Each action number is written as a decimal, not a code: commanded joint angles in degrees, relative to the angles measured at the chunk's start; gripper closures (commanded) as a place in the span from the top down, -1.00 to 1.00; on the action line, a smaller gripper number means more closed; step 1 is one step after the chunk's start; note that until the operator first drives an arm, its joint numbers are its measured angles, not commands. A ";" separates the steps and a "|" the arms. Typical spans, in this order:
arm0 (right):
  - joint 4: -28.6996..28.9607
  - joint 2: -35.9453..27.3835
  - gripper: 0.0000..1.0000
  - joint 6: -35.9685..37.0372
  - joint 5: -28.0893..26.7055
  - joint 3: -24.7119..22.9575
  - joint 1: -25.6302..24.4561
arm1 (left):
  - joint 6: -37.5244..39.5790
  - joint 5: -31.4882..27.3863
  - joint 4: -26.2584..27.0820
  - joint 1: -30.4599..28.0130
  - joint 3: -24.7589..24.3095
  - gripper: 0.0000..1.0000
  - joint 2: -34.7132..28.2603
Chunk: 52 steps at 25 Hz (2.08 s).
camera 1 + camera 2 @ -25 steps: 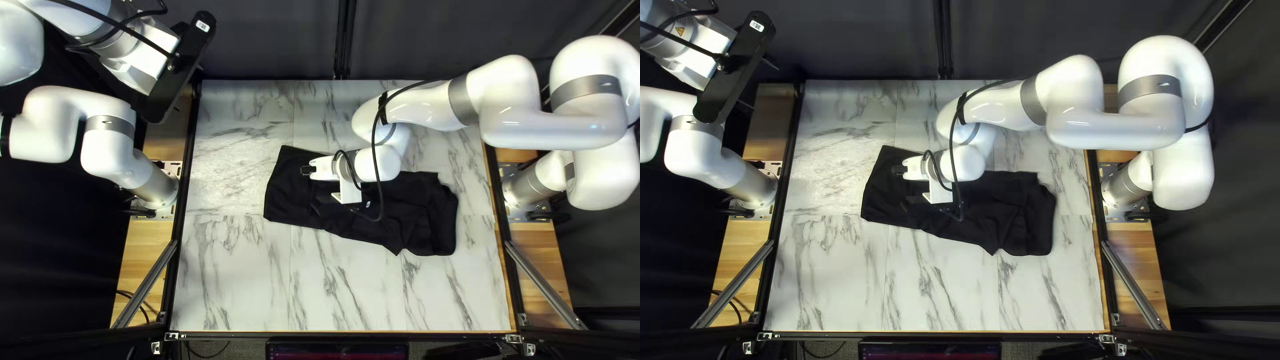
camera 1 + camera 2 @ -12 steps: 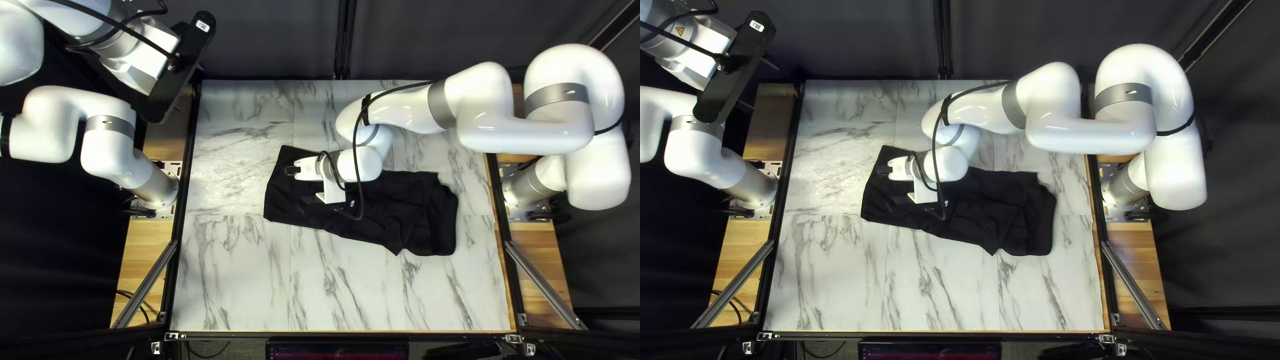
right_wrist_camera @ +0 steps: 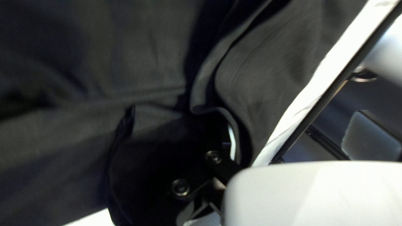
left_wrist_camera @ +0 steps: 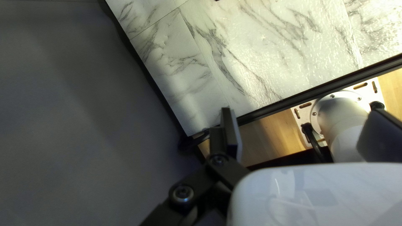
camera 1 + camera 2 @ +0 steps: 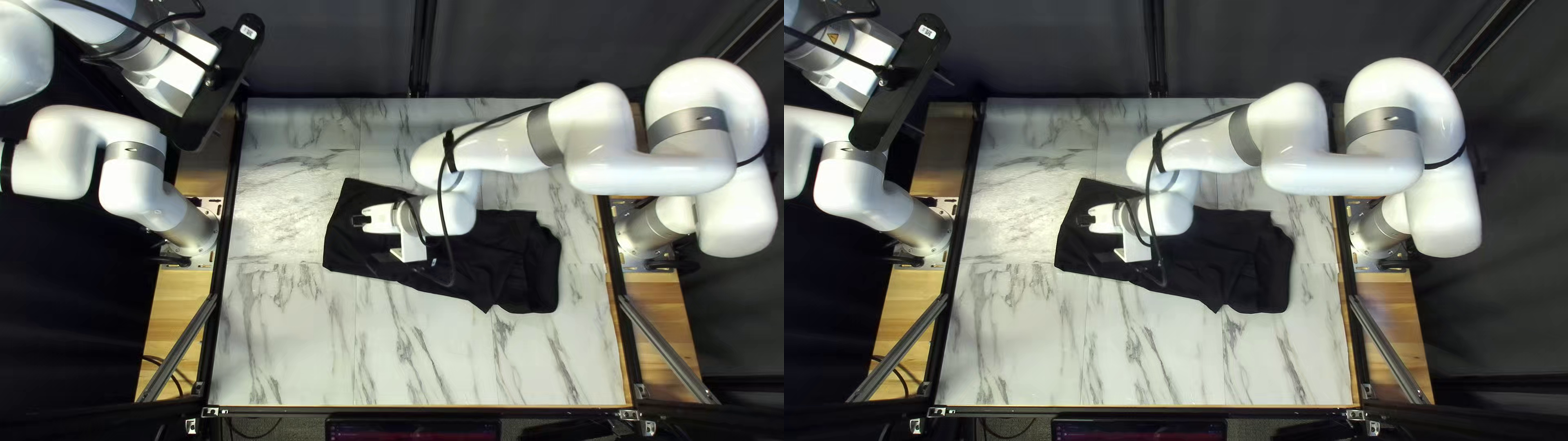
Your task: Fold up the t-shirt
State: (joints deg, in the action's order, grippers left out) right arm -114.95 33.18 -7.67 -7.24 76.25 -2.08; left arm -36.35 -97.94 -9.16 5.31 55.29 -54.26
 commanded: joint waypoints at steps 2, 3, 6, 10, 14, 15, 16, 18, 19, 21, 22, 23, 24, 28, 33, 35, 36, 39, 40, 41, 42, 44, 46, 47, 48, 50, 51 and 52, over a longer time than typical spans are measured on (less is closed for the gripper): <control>-1.19 0.09 0.77 -0.92 0.21 0.31 -0.42 | 0.00 0.00 0.00 0.00 0.00 1.00 0.00; -0.37 -0.13 0.34 -0.07 -0.08 0.07 -0.20 | 0.00 0.00 0.00 0.00 0.00 1.00 0.00; 1.47 -1.33 -1.00 1.82 -0.83 -1.25 0.28 | 0.00 0.00 0.00 0.00 0.00 1.00 0.00; 1.96 -4.60 -0.92 1.52 -1.91 -4.49 0.87 | 0.00 0.00 0.00 0.00 0.00 1.00 0.00; 1.80 -5.66 -0.87 0.84 -2.64 -5.60 1.27 | 0.00 0.00 0.00 0.00 0.00 1.00 0.00; 2.47 -5.67 -0.85 1.38 -2.78 -5.61 1.38 | 0.00 0.00 0.00 0.00 0.00 1.00 0.00; 2.75 -5.75 -0.82 1.56 -2.86 -5.70 1.44 | 0.00 0.00 0.00 0.00 0.00 1.00 0.00; 3.00 -6.17 -0.88 1.59 -3.02 -6.22 1.53 | 0.00 0.00 0.00 0.00 0.00 1.00 0.00; 3.00 -6.54 -0.87 1.43 -3.16 -6.70 1.62 | 0.00 0.00 0.00 0.00 0.00 1.00 0.00; 2.68 -7.43 -0.88 0.47 -3.71 -8.16 1.98 | 0.00 0.00 0.00 0.00 0.00 1.00 0.00; 2.69 -7.61 -0.86 0.28 -3.89 -8.56 2.10 | 0.00 0.00 0.00 0.00 0.00 1.00 0.00; 2.46 -8.03 -0.85 -0.38 -4.28 -9.56 2.32 | 0.00 0.00 0.00 0.00 0.00 1.00 0.00; 2.35 -8.26 -0.85 -0.74 -4.47 -10.11 2.43 | 0.00 0.00 0.00 0.00 0.00 1.00 0.00; 4.55 -10.35 -0.85 -0.07 -5.49 -13.49 3.16 | 0.00 0.00 0.00 0.00 0.00 1.00 0.00; 7.45 -12.64 -0.76 1.43 -6.70 -16.76 3.75 | 0.00 0.00 0.00 0.00 0.00 1.00 0.00; 8.22 -12.68 -0.74 1.70 -7.11 -17.45 3.83 | 0.00 0.00 0.00 0.00 0.00 1.00 0.00; 8.49 -12.58 -0.67 1.68 -7.30 -17.73 3.91 | 0.00 0.00 0.00 0.00 0.00 1.00 0.00; 9.81 -12.79 -0.66 2.29 -7.62 -18.53 4.08 | 0.00 0.00 0.00 0.00 0.00 1.00 0.00; 10.52 -13.41 -0.64 2.66 -7.67 -19.23 4.08 | 0.00 0.00 0.00 0.00 0.00 1.00 0.00; 11.26 -13.98 -0.59 3.19 -7.74 -19.74 4.09 | 0.00 0.00 0.00 0.00 0.00 1.00 0.00; 11.71 -14.39 -0.57 3.52 -7.79 -20.10 4.08 | 0.00 0.00 0.00 0.00 0.00 1.00 0.00; 12.48 -15.17 -0.54 4.15 -7.81 -20.76 3.91 | 0.00 0.00 0.00 0.00 0.00 1.00 0.00; 12.47 -14.60 -0.49 4.11 -7.61 -20.43 3.63 | 0.00 0.00 0.00 0.00 0.00 1.00 0.00; 12.08 -14.25 -0.42 3.71 -7.51 -20.26 3.54 | 0.00 0.00 0.00 0.00 0.00 1.00 0.00; 10.90 -13.25 -0.24 2.53 -7.20 -19.71 3.33 | 0.00 0.00 0.00 0.00 0.00 1.00 0.00; 9.91 -11.54 0.93 1.76 -6.32 -18.71 2.82 | 0.00 0.00 0.00 0.00 0.00 1.00 0.00; 10.46 -11.13 1.00 2.28 -6.01 -18.49 2.69 | 0.00 0.00 0.00 0.00 0.00 1.00 0.00; 10.90 -11.00 1.00 2.73 -5.82 -18.42 2.60 | 0.00 0.00 0.00 0.00 0.00 1.00 0.00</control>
State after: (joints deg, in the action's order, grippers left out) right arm -104.34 21.29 -5.32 -13.78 57.28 0.89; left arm -36.35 -97.94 -9.16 5.31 55.29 -54.26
